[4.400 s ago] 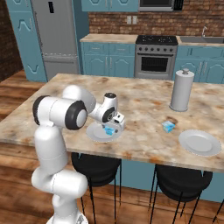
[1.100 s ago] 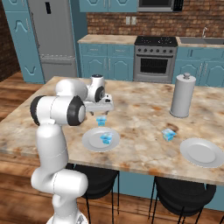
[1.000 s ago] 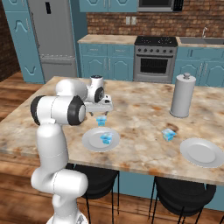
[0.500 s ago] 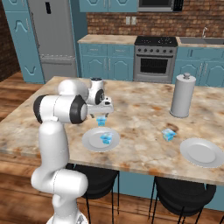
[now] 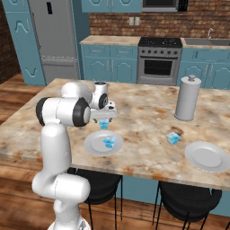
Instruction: Place two yogurt containers on each plate.
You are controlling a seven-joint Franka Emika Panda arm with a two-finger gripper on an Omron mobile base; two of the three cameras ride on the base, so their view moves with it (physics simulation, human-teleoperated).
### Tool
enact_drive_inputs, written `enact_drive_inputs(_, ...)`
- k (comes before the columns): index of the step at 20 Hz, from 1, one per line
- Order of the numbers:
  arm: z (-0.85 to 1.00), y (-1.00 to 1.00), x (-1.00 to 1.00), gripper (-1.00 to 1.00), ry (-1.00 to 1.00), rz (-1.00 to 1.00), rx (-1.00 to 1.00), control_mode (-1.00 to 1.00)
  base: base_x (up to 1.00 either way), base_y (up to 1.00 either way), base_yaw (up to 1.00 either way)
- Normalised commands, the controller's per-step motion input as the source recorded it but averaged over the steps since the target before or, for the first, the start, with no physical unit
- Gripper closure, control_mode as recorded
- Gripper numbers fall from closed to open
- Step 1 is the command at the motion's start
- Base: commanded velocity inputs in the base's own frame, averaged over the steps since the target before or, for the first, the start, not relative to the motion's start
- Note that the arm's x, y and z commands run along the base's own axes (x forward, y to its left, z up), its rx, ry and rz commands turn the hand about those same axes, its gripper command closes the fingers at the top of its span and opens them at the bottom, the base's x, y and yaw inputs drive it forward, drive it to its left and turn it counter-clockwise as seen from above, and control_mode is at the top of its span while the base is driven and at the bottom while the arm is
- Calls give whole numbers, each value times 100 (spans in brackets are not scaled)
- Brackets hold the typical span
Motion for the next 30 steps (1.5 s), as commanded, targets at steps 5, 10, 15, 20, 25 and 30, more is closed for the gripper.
enact_drive_inputs(5, -22, 0, 0, -100, 10, 0, 0, -100, 0, 0, 0)
enact_drive_inputs(10, -9, 0, 0, -100, 3, 0, 0, -100, 0, 0, 0)
enact_drive_inputs(15, -5, 0, 6, -100, 1, 0, 0, -100, 0, 0, 0)
enact_drive_inputs(20, -10, 0, 13, -100, 1, 0, 0, -100, 0, 0, 0)
enact_drive_inputs(25, -28, 0, 29, -100, 5, 0, 0, -100, 0, 0, 0)
enact_drive_inputs(30, -18, 4, 25, 100, 2, 0, 0, -100, 0, 0, 0)
